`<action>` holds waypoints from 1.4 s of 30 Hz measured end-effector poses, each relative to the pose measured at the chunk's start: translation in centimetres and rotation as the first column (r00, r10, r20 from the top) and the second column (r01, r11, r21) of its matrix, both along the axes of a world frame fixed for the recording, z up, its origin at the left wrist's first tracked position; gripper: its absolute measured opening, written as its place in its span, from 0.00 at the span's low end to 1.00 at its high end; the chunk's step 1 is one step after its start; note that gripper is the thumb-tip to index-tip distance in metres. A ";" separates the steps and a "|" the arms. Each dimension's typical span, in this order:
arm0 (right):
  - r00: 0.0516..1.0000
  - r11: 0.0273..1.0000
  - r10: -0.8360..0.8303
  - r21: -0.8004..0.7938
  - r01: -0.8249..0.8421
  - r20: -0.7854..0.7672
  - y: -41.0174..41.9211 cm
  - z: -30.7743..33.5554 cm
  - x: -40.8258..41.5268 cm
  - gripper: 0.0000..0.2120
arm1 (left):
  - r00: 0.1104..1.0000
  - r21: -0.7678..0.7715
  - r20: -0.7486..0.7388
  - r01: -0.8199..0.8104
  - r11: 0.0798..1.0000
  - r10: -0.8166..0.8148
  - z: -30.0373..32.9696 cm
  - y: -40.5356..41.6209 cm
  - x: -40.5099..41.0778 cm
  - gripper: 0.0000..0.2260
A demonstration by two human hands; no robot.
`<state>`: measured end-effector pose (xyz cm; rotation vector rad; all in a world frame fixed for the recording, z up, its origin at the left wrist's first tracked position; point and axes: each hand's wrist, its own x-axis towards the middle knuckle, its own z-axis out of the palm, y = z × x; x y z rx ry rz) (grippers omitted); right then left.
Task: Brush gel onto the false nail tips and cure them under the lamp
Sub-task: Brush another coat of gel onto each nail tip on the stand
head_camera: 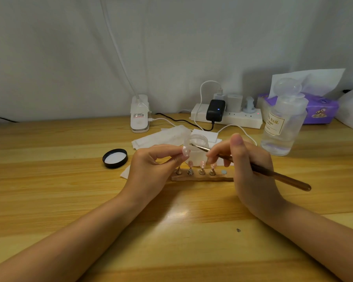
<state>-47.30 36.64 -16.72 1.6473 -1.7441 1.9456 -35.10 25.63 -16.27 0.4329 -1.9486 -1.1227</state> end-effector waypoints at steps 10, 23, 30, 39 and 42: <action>0.996 0.996 0.086 0.016 -0.086 0.025 0.2 -0.2 0.1 0.22 | 1.000 0.009 0.004 -0.009 1.000 0.009 -0.1 0.0 -0.1 0.11; 0.996 0.998 0.058 0.007 -0.057 -0.067 0.1 -0.2 0.2 0.19 | 1.000 -0.024 0.025 -0.003 1.000 0.004 -0.1 -0.1 -0.1 0.10; 0.998 0.999 0.036 -0.017 -0.037 -0.051 0.1 -0.2 -0.1 0.18 | 0.999 -0.054 0.034 -0.002 0.999 0.004 -0.3 -0.1 -0.1 0.09; 0.987 0.998 0.035 -0.042 -0.042 -0.159 0.2 -0.2 0.1 0.19 | 0.999 -0.079 0.045 -0.004 0.997 0.008 -0.4 -0.2 -0.1 0.10; 0.993 0.998 0.028 -0.046 -0.034 -0.113 0.3 -0.3 -0.1 0.18 | 0.999 -0.075 0.040 -0.006 0.997 0.009 -0.4 -0.2 -0.1 0.10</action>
